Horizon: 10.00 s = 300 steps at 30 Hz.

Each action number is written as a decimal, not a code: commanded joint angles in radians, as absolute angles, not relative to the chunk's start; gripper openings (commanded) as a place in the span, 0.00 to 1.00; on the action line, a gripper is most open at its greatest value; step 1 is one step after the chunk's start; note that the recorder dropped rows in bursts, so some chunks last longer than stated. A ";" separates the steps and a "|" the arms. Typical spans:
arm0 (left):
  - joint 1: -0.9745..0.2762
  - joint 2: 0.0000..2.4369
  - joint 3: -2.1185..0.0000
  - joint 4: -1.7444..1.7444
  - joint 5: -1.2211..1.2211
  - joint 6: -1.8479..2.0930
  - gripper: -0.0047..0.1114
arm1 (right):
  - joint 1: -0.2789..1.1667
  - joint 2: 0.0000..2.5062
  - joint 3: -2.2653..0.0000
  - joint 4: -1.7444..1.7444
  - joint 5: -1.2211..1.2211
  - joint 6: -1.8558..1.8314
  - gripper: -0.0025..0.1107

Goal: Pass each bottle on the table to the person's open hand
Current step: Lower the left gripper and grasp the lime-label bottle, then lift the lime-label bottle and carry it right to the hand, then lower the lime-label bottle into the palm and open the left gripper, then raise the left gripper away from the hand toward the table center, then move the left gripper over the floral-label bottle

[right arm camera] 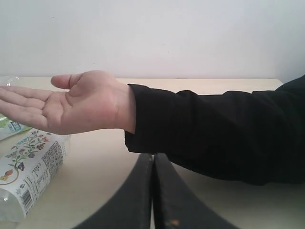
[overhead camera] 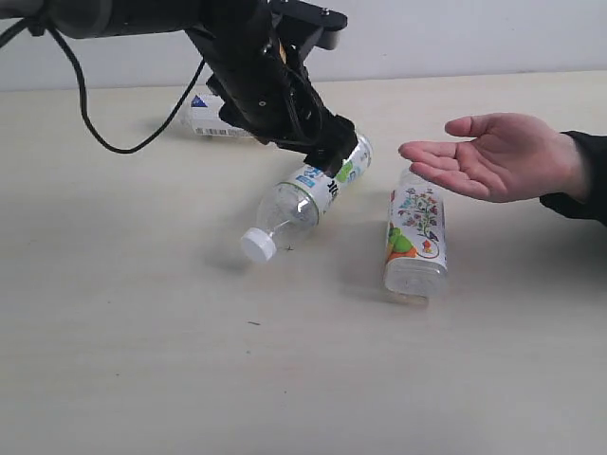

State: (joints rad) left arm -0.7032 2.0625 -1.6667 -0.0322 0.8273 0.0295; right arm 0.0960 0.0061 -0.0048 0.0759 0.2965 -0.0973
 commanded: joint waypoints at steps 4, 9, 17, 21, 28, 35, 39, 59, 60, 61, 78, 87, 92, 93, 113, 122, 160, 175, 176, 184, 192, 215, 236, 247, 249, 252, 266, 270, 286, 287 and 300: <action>-0.650 2.218 -1.877 -0.171 0.999 0.251 0.78 | 0.093 0.000 0.000 0.073 0.285 -0.099 0.02; -0.650 2.267 -1.905 -0.190 0.993 0.288 0.78 | 0.093 0.000 0.000 0.073 0.285 -0.099 0.02; -0.638 2.342 -1.910 -0.187 0.949 0.284 0.78 | 0.093 0.000 0.000 0.073 0.285 -0.099 0.02; -0.638 2.375 -1.910 -0.187 0.938 0.284 0.78 | 0.093 0.000 0.000 0.073 0.285 -0.099 0.02; -0.638 2.381 -1.910 -0.187 0.951 0.284 0.37 | 0.093 0.000 0.000 0.073 0.285 -0.099 0.02; -0.638 2.347 -1.910 -0.191 1.010 0.222 0.04 | 0.093 0.000 0.000 0.073 0.285 -0.099 0.02; -0.638 2.312 -1.910 -0.196 1.040 0.201 0.04 | 0.093 0.000 0.000 0.073 0.285 -0.099 0.02; -0.677 2.078 -1.910 -0.361 1.142 0.021 0.04 | 0.093 0.000 0.000 0.073 0.285 -0.099 0.02; -0.686 2.062 -1.910 -0.354 1.139 0.000 0.04 | 0.093 0.000 0.000 0.073 0.285 -0.099 0.02; -0.701 2.045 -1.910 -0.338 1.132 -0.029 0.04 | 0.093 0.000 0.000 0.073 0.285 -0.099 0.02; -0.928 1.970 -1.910 -0.174 0.867 -0.673 0.04 | 0.093 0.000 0.000 0.073 0.285 -0.099 0.02; -0.976 2.043 -1.910 -0.198 0.715 -0.825 0.04 | 0.093 0.000 0.000 0.073 0.285 -0.099 0.02; -0.978 2.102 -1.910 -0.211 0.697 -0.846 0.04 | 0.093 0.000 0.000 0.073 0.285 -0.099 0.02; -0.978 2.114 -1.910 -0.216 0.690 -0.846 0.04 | 0.093 0.000 0.000 0.073 0.285 -0.099 0.02; -0.978 2.218 -1.910 -0.292 0.594 -0.781 0.82 | 0.093 0.000 0.000 0.073 0.285 -0.099 0.02; -0.978 2.212 -1.910 -0.292 0.618 -0.778 0.84 | 0.093 0.000 0.000 0.073 0.285 -0.099 0.02; -0.903 1.955 -1.910 -0.229 1.091 -0.186 0.53 | 0.093 0.000 0.000 0.073 0.285 -0.099 0.02; -0.897 1.768 -1.890 -0.035 1.221 0.009 0.05 | 0.093 0.000 0.000 0.073 0.285 -0.099 0.02; -0.897 1.742 -1.868 -0.033 1.221 0.024 0.05 | 0.093 0.000 0.000 0.073 0.285 -0.099 0.02; -0.886 1.547 -1.575 -0.032 0.982 0.084 0.05 | 0.093 0.000 0.000 0.073 0.285 -0.099 0.02; -0.886 1.474 -1.315 -0.027 0.724 0.207 0.05 | 0.093 0.000 0.000 0.073 0.285 -0.099 0.02; -0.886 1.474 -1.291 -0.041 0.552 0.281 0.04 | 0.093 0.000 0.000 0.073 0.285 -0.099 0.02; -0.886 1.474 -1.291 -0.062 0.541 0.272 0.04 | 0.093 0.000 0.000 0.073 0.285 -0.099 0.02; -0.886 1.478 -1.283 -0.213 0.539 0.253 0.04 | 0.093 0.000 0.000 0.073 0.285 -0.099 0.02; -0.886 1.478 -1.283 -0.213 0.551 0.253 0.04 | 0.093 0.000 0.000 0.073 0.285 -0.099 0.02; -0.886 1.478 -1.277 -0.213 0.553 0.253 0.04 | 0.093 0.000 0.000 0.073 0.285 -0.099 0.02; -0.886 1.478 -1.278 -0.213 0.582 0.253 0.04 | 0.093 0.000 0.000 0.073 0.285 -0.099 0.02; -0.886 1.478 -1.278 -0.213 0.632 0.253 0.04 | 0.093 0.000 0.000 0.073 0.285 -0.099 0.02; -0.886 1.478 -1.277 -0.213 0.673 0.253 0.04 | 0.093 0.000 0.000 0.073 0.285 -0.099 0.02; -0.886 1.478 -1.277 -0.213 0.673 0.253 0.04 | 0.093 0.000 0.000 0.073 0.285 -0.099 0.02; -0.886 1.498 -1.374 -0.349 0.728 0.049 0.04 | 0.093 0.000 0.000 0.073 0.285 -0.099 0.02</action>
